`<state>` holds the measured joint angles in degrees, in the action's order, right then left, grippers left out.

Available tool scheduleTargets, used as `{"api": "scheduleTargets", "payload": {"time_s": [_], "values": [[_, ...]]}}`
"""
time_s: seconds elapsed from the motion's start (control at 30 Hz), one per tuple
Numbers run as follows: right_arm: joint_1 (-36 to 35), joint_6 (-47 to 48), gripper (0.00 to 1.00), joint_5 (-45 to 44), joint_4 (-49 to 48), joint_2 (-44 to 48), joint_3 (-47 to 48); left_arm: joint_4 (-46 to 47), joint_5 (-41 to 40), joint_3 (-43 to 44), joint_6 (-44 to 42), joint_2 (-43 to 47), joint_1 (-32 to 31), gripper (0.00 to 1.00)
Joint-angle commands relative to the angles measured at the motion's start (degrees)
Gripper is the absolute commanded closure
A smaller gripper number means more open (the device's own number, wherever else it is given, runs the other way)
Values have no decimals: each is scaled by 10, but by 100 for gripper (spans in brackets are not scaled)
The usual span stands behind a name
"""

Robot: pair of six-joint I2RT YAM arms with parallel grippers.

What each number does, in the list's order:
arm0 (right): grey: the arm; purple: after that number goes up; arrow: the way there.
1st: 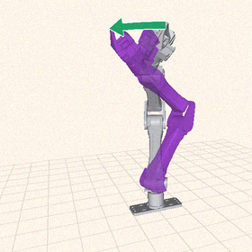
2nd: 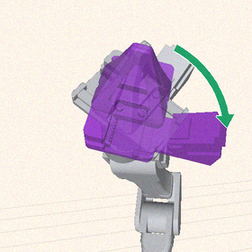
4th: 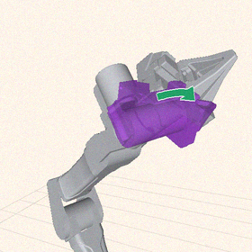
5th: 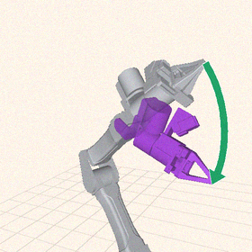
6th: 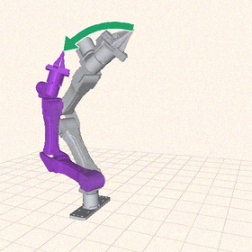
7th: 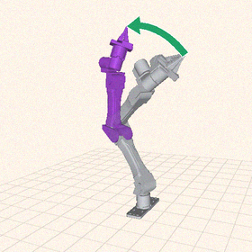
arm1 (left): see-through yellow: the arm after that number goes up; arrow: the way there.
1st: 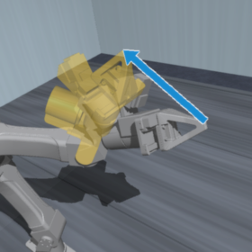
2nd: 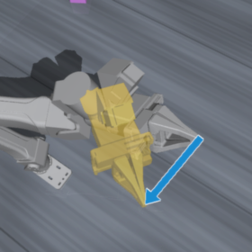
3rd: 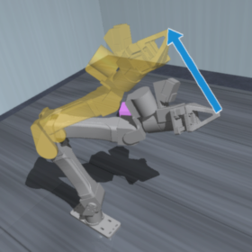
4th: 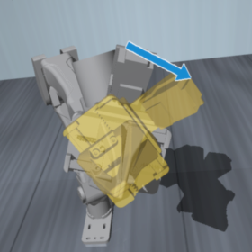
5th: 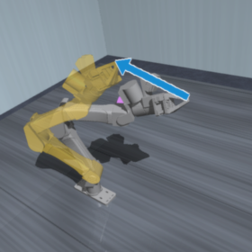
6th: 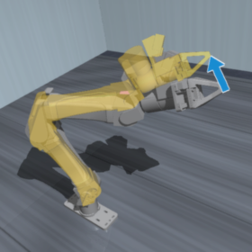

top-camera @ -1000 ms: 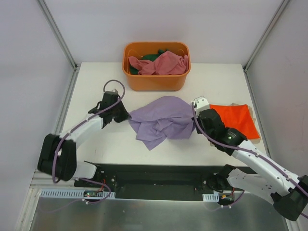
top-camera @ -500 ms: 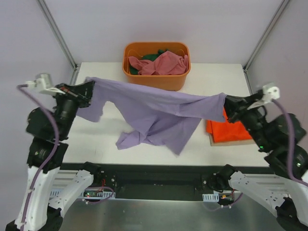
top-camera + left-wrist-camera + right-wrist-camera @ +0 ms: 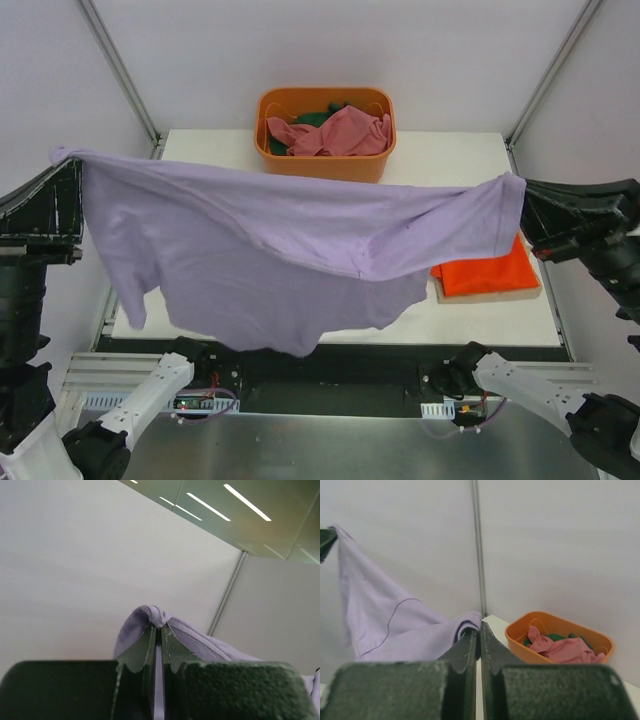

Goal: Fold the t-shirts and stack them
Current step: Flatten out the tshirt

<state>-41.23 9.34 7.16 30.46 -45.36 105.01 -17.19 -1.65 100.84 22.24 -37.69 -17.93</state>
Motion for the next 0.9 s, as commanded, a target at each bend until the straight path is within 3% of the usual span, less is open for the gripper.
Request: {"api": "scheduleTargets", "payload": {"time_s": [0.0, 0.17, 0.33, 0.5, 0.67, 0.77, 0.87], "values": [[2, 54, 99, -107, -3, -63, 9, -5, -65, 1, -49, -83, 4, 100], [4, 95, 99, -183, -16, -158, 32, -5, -183, 15, -90, -205, 4, 100], [38, 123, 99, -216, -16, -248, 142, -34, -156, 151, -117, -351, 6, 100], [41, 118, 99, -149, -7, -280, 249, -68, -119, 284, -113, -409, 8, 100], [42, 82, 99, -89, 14, -214, 195, -67, -128, 231, -120, -347, 8, 100], [41, 47, 99, 18, 10, -176, 144, -66, -113, 162, -111, -304, 9, 100], [41, 11, 99, 102, 29, -163, 87, -57, -156, 64, -119, -260, 11, 100]]}}
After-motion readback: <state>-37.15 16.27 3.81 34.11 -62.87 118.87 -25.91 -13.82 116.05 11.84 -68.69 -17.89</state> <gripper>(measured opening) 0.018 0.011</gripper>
